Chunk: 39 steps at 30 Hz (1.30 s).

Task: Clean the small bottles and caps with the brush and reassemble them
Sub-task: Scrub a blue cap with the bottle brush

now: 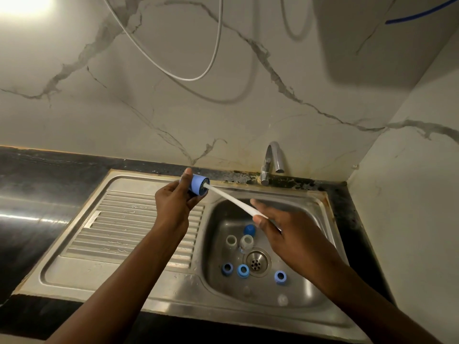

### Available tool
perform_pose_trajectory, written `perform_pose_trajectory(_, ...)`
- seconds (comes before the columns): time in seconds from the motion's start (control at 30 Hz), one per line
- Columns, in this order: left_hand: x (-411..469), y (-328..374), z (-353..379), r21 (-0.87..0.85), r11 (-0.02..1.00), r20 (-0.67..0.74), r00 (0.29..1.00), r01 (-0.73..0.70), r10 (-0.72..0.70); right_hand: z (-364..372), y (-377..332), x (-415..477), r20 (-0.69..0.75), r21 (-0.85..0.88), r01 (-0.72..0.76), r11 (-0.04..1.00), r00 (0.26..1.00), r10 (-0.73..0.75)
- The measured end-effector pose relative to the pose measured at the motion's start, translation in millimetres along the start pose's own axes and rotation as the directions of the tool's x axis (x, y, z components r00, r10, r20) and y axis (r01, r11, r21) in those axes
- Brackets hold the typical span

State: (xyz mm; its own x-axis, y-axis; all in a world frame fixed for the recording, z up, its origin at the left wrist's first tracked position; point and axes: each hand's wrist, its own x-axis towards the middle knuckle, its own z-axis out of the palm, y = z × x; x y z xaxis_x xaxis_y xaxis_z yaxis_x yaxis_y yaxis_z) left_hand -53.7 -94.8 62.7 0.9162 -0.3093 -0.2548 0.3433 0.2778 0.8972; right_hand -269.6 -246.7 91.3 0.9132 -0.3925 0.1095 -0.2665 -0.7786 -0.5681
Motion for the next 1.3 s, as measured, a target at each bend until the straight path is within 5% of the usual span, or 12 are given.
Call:
perform_pose_trajectory(0.17,-0.3,1.7,1.6,0.093,0.989,-0.034,0.992,-0.114,0.118,4.1,-4.9,-0.9,0.086,-0.243,0.052,0.969,0.996,-0.032)
perform_pose_trajectory(0.33,11.5,14.5,-1.2,0.077,0.995,0.019,0.998,-0.062,0.061,11.8,-9.2,-9.6,0.177,0.156,-0.011,0.988,0.984,-0.017)
perform_pose_trajectory(0.47,14.5,14.6,-1.0,-0.07,0.997,0.028,0.999,0.042,-0.04,4.3,-14.1,-8.9,0.141,0.271,-0.005,0.963,0.989,-0.034)
perform_pose_trajectory(0.77,5.0,10.6,7.5,0.094,0.987,0.058,0.991,-0.127,0.122,-2.8,-4.5,-3.3,0.036,-0.214,0.011,0.977,0.999,-0.003)
perform_pose_trajectory(0.93,12.9,12.4,3.7,0.03,0.997,0.07,0.996,-0.065,0.063,2.6,-12.4,-10.3,0.2,0.192,-0.056,0.98,0.98,0.016)
perform_pose_trajectory(1.03,14.3,11.8,3.4,-0.073,0.997,0.092,0.996,0.028,-0.021,-1.8,-16.6,-7.9,0.155,0.281,-0.051,0.958,0.988,0.007)
perform_pose_trajectory(1.17,7.6,12.0,11.5,-0.128,0.992,0.067,0.998,0.023,-0.015,-8.3,-14.6,1.9,0.01,0.161,-0.031,0.986,1.0,0.03)
perform_pose_trajectory(1.3,2.2,11.5,13.9,-0.039,0.994,0.059,0.993,-0.099,0.101,-5.5,-9.0,2.1,0.03,-0.063,-0.032,0.997,0.999,0.034)
